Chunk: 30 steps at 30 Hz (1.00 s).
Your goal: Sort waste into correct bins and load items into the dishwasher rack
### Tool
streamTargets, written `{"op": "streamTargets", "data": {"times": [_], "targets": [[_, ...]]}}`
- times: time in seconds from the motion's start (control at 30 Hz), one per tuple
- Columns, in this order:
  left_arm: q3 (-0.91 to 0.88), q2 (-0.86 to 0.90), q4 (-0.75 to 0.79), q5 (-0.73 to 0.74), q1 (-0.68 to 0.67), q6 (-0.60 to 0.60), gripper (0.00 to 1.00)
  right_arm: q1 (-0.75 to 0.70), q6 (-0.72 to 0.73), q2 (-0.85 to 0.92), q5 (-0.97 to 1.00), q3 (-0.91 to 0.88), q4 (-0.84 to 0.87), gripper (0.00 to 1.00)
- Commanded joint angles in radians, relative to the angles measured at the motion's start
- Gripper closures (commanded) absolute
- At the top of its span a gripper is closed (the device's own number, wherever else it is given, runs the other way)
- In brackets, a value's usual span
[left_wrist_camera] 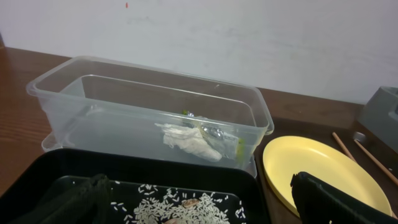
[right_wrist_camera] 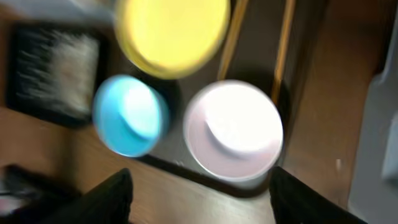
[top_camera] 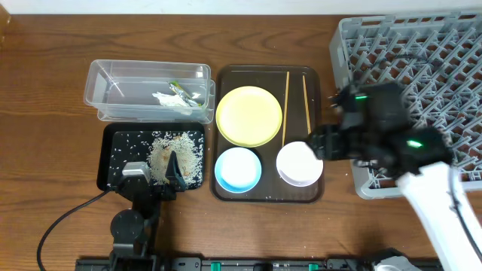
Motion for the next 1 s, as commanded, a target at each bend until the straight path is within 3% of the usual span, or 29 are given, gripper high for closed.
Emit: {"op": "streamTargets", "data": {"times": [0.0, 0.33, 0.4, 0.53, 0.57, 0.73, 0.87, 0.97], "targets": [[-0.03, -0.006, -0.016, -0.005, 0.005, 0.01, 0.05, 0.057, 0.128, 0.091, 0.217, -0.037, -0.014, 0.41], [-0.03, -0.006, -0.016, -0.005, 0.005, 0.01, 0.05, 0.021, 0.158, 0.345, 0.189, -0.145, 0.06, 0.53], [-0.03, -0.006, -0.016, -0.005, 0.005, 0.01, 0.05, 0.022, 0.153, 0.375, 0.185, -0.167, 0.097, 0.6], [-0.03, -0.006, -0.016, -0.005, 0.005, 0.01, 0.05, 0.021, 0.172, 0.419, 0.186, -0.18, 0.119, 0.84], [-0.03, -0.006, -0.016, -0.005, 0.005, 0.01, 0.05, 0.021, 0.173, 0.419, 0.187, -0.18, 0.123, 0.85], [-0.03, -0.006, -0.016, -0.006, 0.005, 0.01, 0.05, 0.022, 0.144, 0.412, 0.166, -0.18, 0.156, 0.8], [-0.03, -0.006, -0.016, -0.005, 0.005, 0.01, 0.05, 0.039, -0.003, 0.412, 0.069, -0.179, 0.159, 0.51], [-0.03, -0.006, -0.016, -0.005, 0.005, 0.01, 0.05, 0.036, 0.096, 0.408, 0.16, -0.169, 0.109, 0.46]]}}
